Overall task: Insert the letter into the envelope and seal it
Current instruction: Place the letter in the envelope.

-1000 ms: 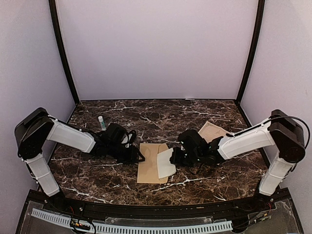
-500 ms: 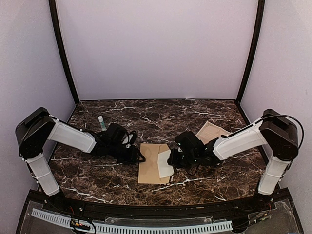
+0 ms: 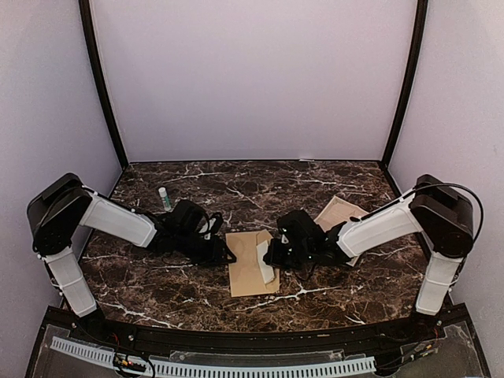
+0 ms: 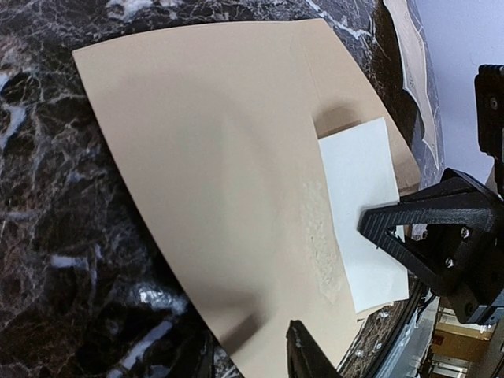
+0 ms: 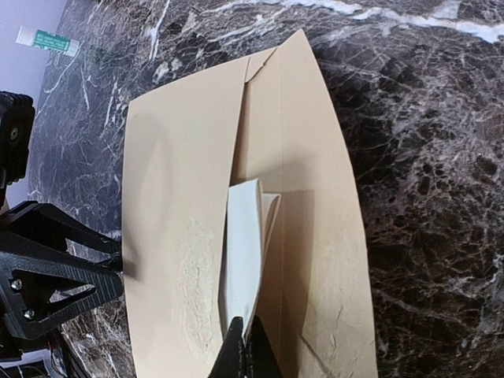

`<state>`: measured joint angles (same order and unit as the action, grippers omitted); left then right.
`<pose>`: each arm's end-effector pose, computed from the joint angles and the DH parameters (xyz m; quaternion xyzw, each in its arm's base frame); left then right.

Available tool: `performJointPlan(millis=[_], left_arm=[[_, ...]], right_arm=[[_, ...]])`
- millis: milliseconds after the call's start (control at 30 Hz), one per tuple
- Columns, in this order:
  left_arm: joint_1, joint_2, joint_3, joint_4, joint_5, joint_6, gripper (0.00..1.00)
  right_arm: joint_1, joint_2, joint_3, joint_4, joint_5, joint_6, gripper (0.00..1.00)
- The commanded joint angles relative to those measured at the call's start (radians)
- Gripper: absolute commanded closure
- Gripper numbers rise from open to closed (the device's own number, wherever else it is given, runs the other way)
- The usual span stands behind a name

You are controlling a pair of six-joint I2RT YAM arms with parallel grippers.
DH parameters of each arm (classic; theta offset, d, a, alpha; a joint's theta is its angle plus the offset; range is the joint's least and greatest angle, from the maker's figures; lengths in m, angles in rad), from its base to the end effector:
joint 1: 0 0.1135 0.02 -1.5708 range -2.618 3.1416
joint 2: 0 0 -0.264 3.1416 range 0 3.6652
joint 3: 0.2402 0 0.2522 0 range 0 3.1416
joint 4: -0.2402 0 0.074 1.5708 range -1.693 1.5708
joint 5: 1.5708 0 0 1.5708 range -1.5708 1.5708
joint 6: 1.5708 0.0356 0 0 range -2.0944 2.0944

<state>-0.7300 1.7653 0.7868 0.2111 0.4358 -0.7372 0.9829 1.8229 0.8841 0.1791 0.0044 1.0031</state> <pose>0.2389 -0.2340 0.1290 0.0813 0.8989 -0.4034 0.1503 0.1989 0.2982 0.1315 0.0102 0.9188 0.3294 0.2172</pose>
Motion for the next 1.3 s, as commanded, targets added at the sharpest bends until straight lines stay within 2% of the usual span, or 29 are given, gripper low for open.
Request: performJointPlan(millis=[0,333,467,600,733,867,1067,1267], left_arm=[[0.000,0.024,-0.008,-0.013,0.028,-0.016,0.69],[-0.002,-0.002,0.002,-0.061,-0.012,0.002,0.67],[-0.002,-0.049,0.005,-0.110,-0.057,0.018,0.62],[-0.002,-0.097,-0.003,-0.145,-0.104,0.023,0.48],[-0.002,-0.120,-0.016,-0.142,-0.094,0.014,0.43],[-0.002,-0.125,-0.031,-0.111,-0.064,-0.007,0.42],[-0.014,-0.109,-0.035,-0.055,-0.028,-0.032,0.43],[-0.038,-0.071,-0.023,-0.045,-0.028,-0.040,0.49]], right_arm=[[0.006,0.024,0.035,0.042,-0.035,-0.015,1.00],[0.013,-0.001,0.061,-0.027,-0.012,-0.042,0.99],[0.016,-0.052,0.062,-0.082,0.036,-0.064,0.89],[0.022,-0.111,0.068,-0.171,0.100,-0.073,0.74],[0.027,-0.151,0.071,-0.234,0.140,-0.087,0.66],[0.042,-0.160,0.087,-0.286,0.172,-0.106,0.62],[0.060,-0.131,0.094,-0.315,0.189,-0.109,0.62],[0.061,-0.080,0.106,-0.322,0.184,-0.102,0.62]])
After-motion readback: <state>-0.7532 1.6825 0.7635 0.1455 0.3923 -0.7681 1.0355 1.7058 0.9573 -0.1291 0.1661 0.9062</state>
